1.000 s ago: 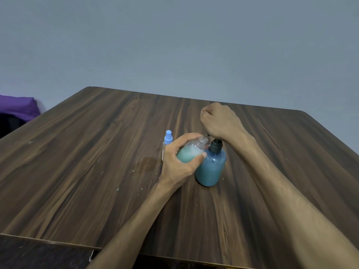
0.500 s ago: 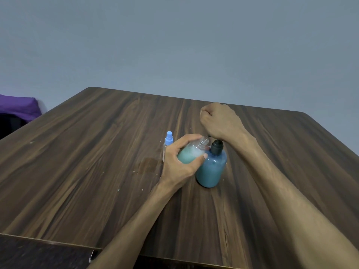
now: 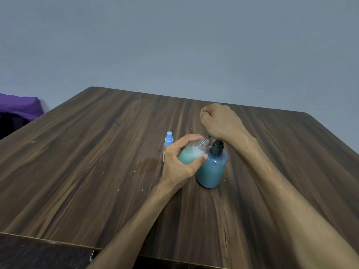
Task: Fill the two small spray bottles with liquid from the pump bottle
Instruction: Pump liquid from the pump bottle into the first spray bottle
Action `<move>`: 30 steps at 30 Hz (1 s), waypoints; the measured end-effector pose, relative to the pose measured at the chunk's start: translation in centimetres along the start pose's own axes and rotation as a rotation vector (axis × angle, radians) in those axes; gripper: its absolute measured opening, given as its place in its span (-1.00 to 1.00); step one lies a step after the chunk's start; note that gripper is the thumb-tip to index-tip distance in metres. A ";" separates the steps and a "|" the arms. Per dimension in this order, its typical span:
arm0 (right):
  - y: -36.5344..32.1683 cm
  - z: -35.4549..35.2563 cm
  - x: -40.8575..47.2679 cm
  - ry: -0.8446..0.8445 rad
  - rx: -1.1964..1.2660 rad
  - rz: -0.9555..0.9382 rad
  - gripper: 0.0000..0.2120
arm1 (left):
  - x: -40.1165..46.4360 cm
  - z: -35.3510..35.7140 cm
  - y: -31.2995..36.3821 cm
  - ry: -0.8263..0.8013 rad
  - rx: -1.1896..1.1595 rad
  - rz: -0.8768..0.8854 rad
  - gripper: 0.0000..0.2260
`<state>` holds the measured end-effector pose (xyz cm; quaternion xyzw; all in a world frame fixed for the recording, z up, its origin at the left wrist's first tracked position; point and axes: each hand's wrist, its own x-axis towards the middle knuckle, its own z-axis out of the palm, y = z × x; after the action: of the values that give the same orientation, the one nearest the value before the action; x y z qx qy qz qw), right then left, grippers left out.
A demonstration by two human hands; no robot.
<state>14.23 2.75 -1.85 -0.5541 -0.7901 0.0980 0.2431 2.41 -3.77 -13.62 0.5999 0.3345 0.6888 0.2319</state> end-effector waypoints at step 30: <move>0.1 0.6 -0.3 0.026 -0.011 -0.001 -0.72 | 0.1 0.1 -0.3 0.005 -0.012 -0.020 -0.64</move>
<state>14.09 2.57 -2.44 -0.5562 -0.7877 0.0862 0.2503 2.52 -3.52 -13.76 0.5937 0.3370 0.6898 0.2413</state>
